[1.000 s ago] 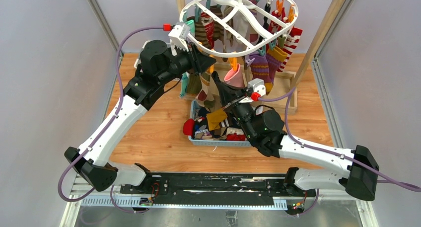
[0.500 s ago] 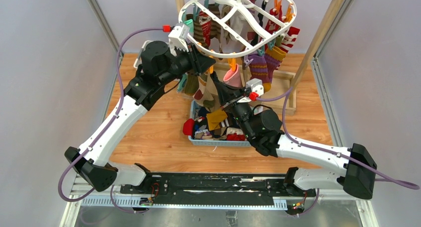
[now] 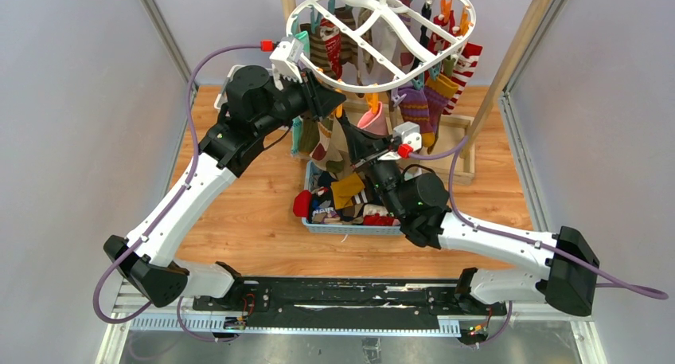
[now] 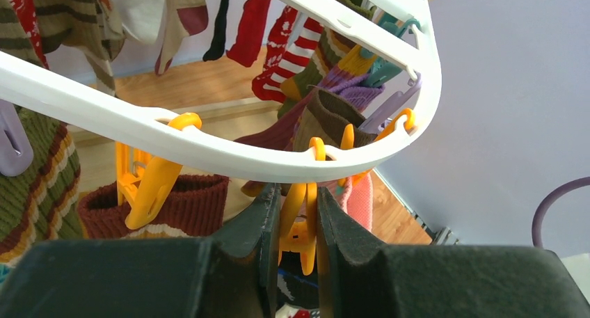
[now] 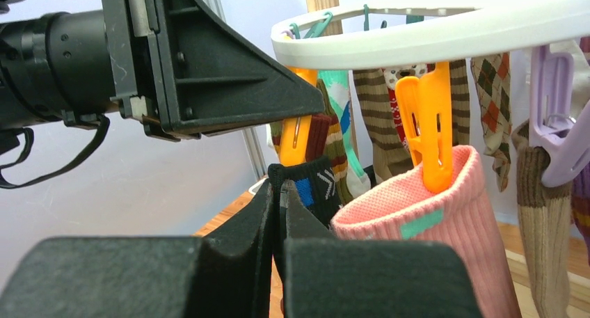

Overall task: Clip the socks to the hanger
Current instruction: Clamp the sock onto the hanger.

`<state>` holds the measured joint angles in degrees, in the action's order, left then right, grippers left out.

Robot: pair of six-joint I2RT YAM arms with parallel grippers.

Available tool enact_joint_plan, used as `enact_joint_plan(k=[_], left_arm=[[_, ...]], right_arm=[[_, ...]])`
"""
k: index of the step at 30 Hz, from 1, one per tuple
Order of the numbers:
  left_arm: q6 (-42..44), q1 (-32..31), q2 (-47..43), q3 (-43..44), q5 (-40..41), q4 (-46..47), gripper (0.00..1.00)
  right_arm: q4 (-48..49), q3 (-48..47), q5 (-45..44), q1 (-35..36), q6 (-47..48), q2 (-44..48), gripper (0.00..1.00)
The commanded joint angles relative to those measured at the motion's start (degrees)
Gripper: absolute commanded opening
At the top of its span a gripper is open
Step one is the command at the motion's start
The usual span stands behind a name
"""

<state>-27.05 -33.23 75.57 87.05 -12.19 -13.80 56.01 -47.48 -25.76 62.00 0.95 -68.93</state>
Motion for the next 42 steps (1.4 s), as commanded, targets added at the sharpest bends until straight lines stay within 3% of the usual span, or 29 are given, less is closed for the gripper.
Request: enact_joint_plan(k=[1,23,33,42], left_arm=[[0.2,1.7,0.3,-0.4,7.2,-0.6,0.00],[0.9,1.7,0.1,-0.7,8.2,0.3,0.00],[0.3,1.7,0.9,-0.3,8.5,0.5,0.00],[0.9,1.8,0.8,0.3,9.2,0.2,0.00]], right_arm=[[3.8,-2.7,-0.3,-0.7,0.9,-0.4,0.00],[4.5,-5.2,1.4,-0.7,0.0,-3.0,0.00],[11.7,-5.2,-6.3,0.8,2.0,-6.2,0.00],[12.3,-6.6,-4.6,1.7,2.5,-8.5,0.00]])
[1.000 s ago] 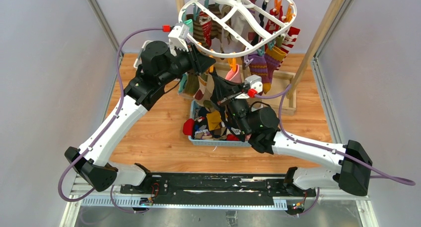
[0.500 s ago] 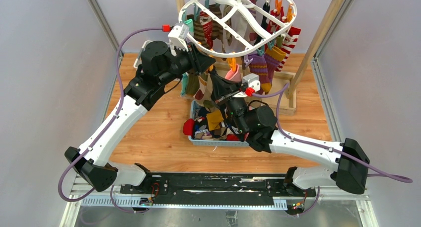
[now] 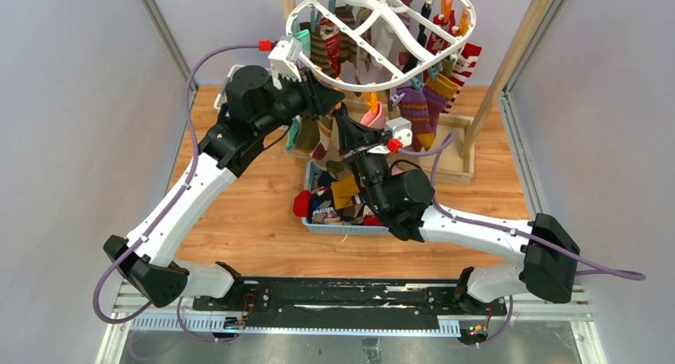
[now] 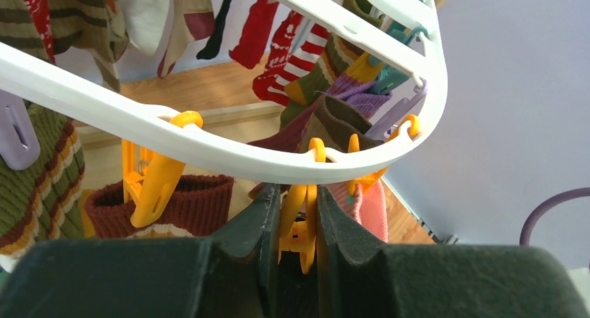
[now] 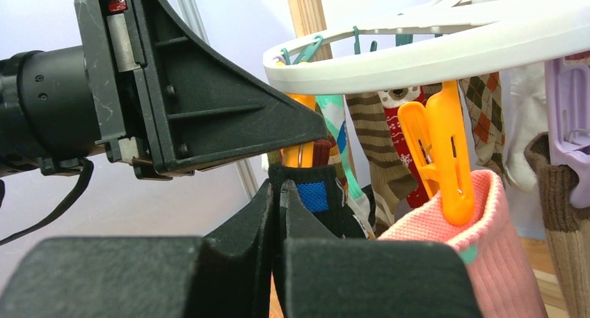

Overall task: Clip the socks to the hanger
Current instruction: Clamp the sock onto the hanger.

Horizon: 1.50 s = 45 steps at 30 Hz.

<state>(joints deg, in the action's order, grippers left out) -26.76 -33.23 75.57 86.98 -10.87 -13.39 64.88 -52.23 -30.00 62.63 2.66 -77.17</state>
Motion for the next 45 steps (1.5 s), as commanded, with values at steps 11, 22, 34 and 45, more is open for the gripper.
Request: enact_joint_plan(k=[11,22,34,45], left_arm=[[0.6,1.8,1.2,0.3,8.7,-0.2,0.00],[0.6,1.8,1.7,1.3,8.7,-0.2,0.00],[0.4,1.8,1.4,1.2,8.9,-0.4,0.00],[0.4,1.8,1.2,0.8,8.8,-0.3,0.00]], right_arm=[[4.7,3.0,-2.5,2.1,3.0,4.7,0.00],[4.9,2.2,-2.0,2.1,3.1,2.1,0.00],[9.5,-0.7,-1.1,2.1,4.7,0.3,0.00],[10.1,-0.6,-0.9,2.1,4.7,1.1,0.00]])
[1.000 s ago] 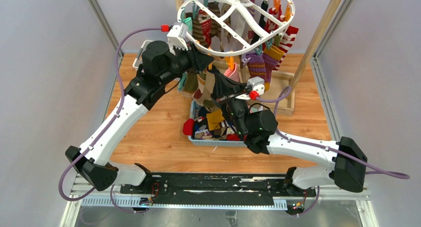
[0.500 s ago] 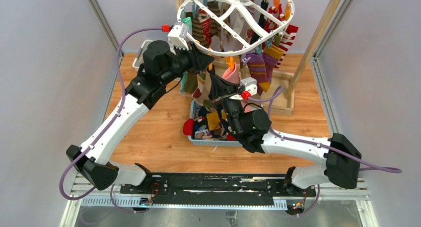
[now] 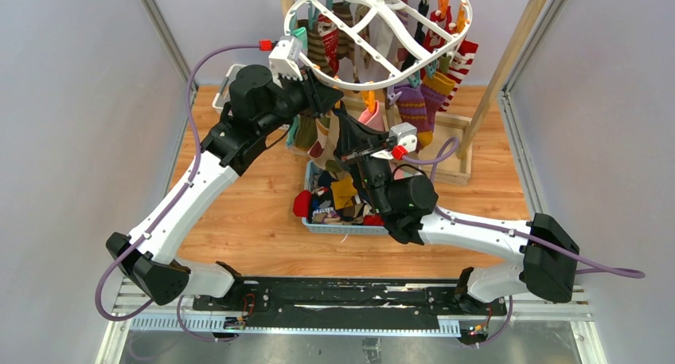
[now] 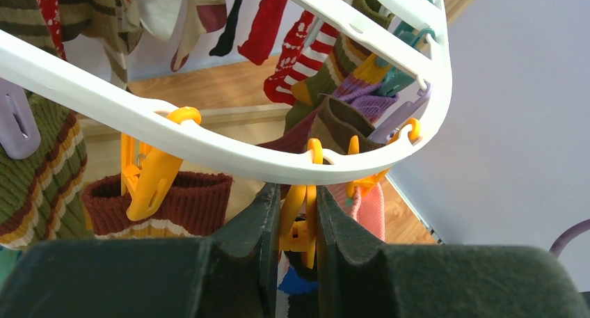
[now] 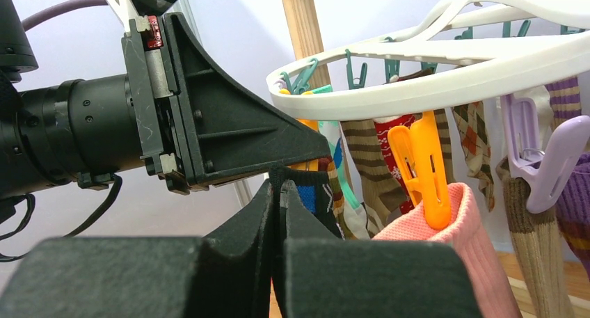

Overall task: Clip the socks to the hanger
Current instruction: Clamp the sock onto the hanger.

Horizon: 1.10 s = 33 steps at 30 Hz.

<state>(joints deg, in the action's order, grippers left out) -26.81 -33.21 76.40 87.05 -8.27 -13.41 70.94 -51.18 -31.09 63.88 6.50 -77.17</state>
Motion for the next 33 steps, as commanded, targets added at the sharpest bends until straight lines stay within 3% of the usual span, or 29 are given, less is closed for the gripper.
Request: enact_joint_plan(k=[1,3,9,17,22,23,25,27,28,30,33], left_arm=[[0.6,1.7,0.3,0.8,6.3,-0.3,0.00],[0.8,1.7,0.3,0.6,6.6,-0.4,0.01],[1.9,1.7,-0.3,0.0,7.3,-0.4,0.36],[2.5,1.9,-0.8,0.1,8.1,-0.6,0.60],[3.3,2.3,-1.5,1.4,4.2,-2.3,0.87],[3.7,2.5,-2.1,1.8,3.1,-3.1,0.91],[5.6,3.1,-3.2,2.1,0.1,-5.0,0.99],[8.3,3.6,-4.7,1.9,-2.2,-7.8,1.00],[9.7,3.9,-5.5,1.8,-3.0,-9.6,1.00],[12.5,5.1,-6.5,2.1,-5.1,-14.3,1.00],[16.0,9.0,-7.2,2.0,-8.0,-21.3,1.00]], right_arm=[[4.3,-1.4,0.1,0.8,0.9,1.3,0.00],[4.4,-1.0,0.0,0.8,1.3,1.7,0.00],[4.6,0.4,-0.8,0.3,3.8,4.3,0.00],[-0.5,2.5,0.3,-0.6,1.3,8.0,0.00],[-8.5,1.8,0.1,-1.5,-1.8,8.6,0.01],[-10.4,1.5,0.4,-1.8,-2.5,8.8,0.04],[-15.3,1.0,1.6,-2.9,-4.7,9.8,0.28],[-20.7,0.7,2.9,-4.1,-7.0,11.1,0.54],[-22.9,0.8,3.3,-4.7,-8.7,11.9,0.61],[-27.8,1.2,4.0,-6.1,-11.0,13.6,0.69],[-33.9,3.8,3.9,-8.1,-13.1,17.1,0.74]])
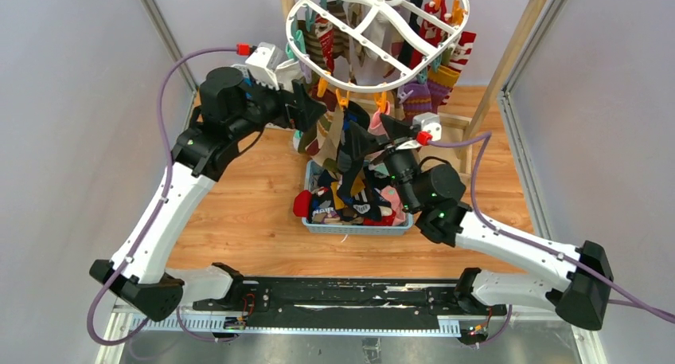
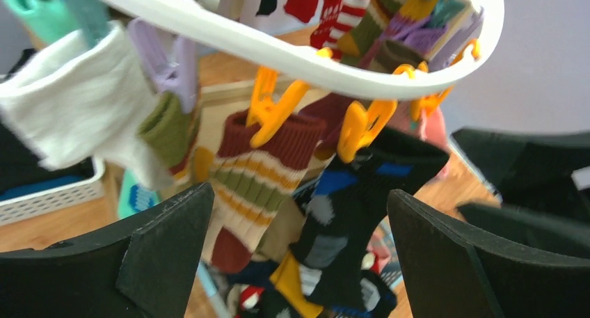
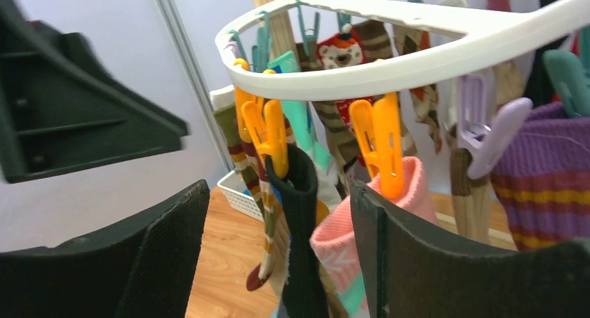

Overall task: Clip the socks to the hanger
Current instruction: Reset both arms

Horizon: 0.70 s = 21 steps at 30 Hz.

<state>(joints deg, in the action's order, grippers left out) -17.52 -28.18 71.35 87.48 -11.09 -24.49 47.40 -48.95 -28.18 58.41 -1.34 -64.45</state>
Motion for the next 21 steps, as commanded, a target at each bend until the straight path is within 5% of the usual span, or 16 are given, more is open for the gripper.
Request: enact_joint_plan(k=[1,6,11,17,21], left_arm=[[7.4,6.6,-2.4,0.8,-7.1,-11.3,1.00],[10.3,21.2,-3.8,-8.0,-15.3,-9.3,1.00],[15.1,31.0,-5.3,-20.6,-15.2,-0.4,1.00],[23.6,35.0,-0.4,-26.8,-15.4,2.2,1.00],[22.4,36.6,0.4,-36.6,-11.9,12.1,1.00]], right_arm=[[-12.6,2.7,0.5,-3.5,-6.0,5.5,0.75],[-22.6,10.5,-6.6,-8.3,-9.9,12.0,0.77],[-33.5,15.2,-20.2,-11.5,-11.9,17.7,0.79],[-38.2,21.7,-33.8,-14.1,-16.5,25.5,0.80],[-38.1,26.1,-39.9,-16.6,-17.5,26.6,0.81]])
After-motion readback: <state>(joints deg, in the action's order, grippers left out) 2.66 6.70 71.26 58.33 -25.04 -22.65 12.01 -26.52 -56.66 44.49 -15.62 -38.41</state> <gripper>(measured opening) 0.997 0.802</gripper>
